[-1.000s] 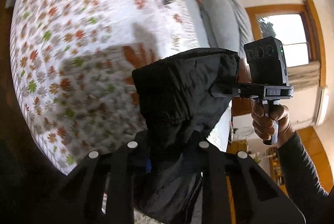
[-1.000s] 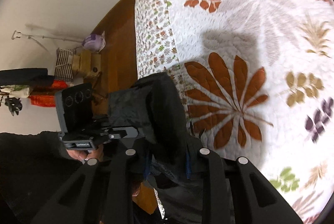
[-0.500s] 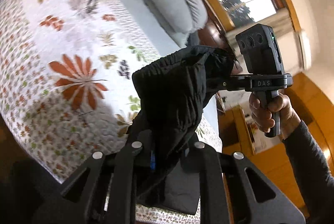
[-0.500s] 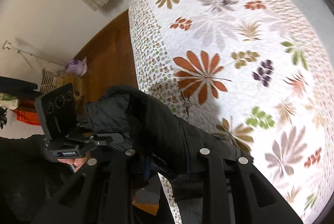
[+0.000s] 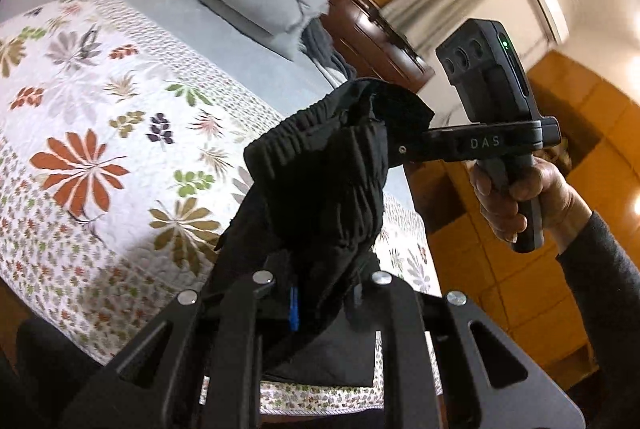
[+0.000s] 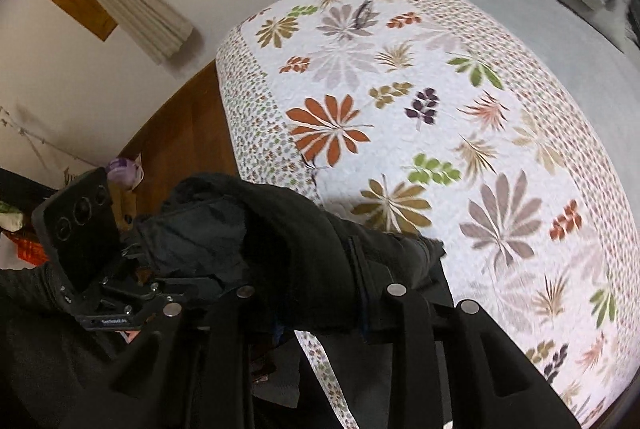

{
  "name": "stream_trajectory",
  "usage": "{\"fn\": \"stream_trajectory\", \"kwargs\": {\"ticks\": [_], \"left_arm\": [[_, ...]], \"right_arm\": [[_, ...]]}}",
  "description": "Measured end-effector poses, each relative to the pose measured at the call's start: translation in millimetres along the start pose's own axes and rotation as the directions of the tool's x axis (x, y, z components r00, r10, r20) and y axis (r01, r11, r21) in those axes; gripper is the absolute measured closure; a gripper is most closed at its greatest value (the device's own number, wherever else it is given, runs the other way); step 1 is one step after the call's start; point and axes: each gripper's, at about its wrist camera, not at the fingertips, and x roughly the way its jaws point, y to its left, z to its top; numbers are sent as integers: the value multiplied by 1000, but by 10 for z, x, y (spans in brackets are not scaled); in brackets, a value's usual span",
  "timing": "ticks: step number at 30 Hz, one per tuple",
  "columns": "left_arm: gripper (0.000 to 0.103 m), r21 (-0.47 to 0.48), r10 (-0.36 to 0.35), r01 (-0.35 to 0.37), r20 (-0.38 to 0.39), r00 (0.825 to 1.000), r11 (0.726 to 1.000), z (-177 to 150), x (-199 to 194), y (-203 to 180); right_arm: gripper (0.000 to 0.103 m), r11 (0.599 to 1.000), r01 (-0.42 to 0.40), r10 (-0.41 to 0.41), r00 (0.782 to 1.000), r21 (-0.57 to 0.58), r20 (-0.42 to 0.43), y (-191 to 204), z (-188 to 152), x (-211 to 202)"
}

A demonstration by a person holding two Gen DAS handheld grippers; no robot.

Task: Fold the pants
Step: 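Lift the black pants with both tools and fold them over onto themselves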

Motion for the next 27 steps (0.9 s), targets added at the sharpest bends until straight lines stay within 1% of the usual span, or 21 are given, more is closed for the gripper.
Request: {"fn": "stream_trajectory", "kwargs": {"ticks": [2,6,10,13,18,22,27], "left_arm": [[89,23,-3,3,-18,1000,1000,-63,80,-148],[90,48,-7,9,-48,999,999,-143,221,-299],[90,85,-2,8,-72,997,996,-246,359,-491],[90,113,7,3,-85,996,994,-315,445,-567],[90,172,49,-30,-107,993,985,-440,601,-742],[90,230,98,-69,-119,988,971,-560,728,-887],[90,273,138,-96,-138,981,957,-712,863,-1016]], "right_arm": [[75,1000,-6,5,1000,26,16,-114,-168,-68],[75,998,-10,8,999,62,43,-309,-458,-161],[75,997,-14,8,998,79,65,-449,-700,-235],[75,996,-14,8,997,84,76,-547,-863,-262],[75,996,-24,14,995,89,102,-718,-1137,-262],[75,996,-30,19,991,85,129,-821,-1342,-242],[75,996,-47,36,988,72,150,-969,-1592,-184]]}}
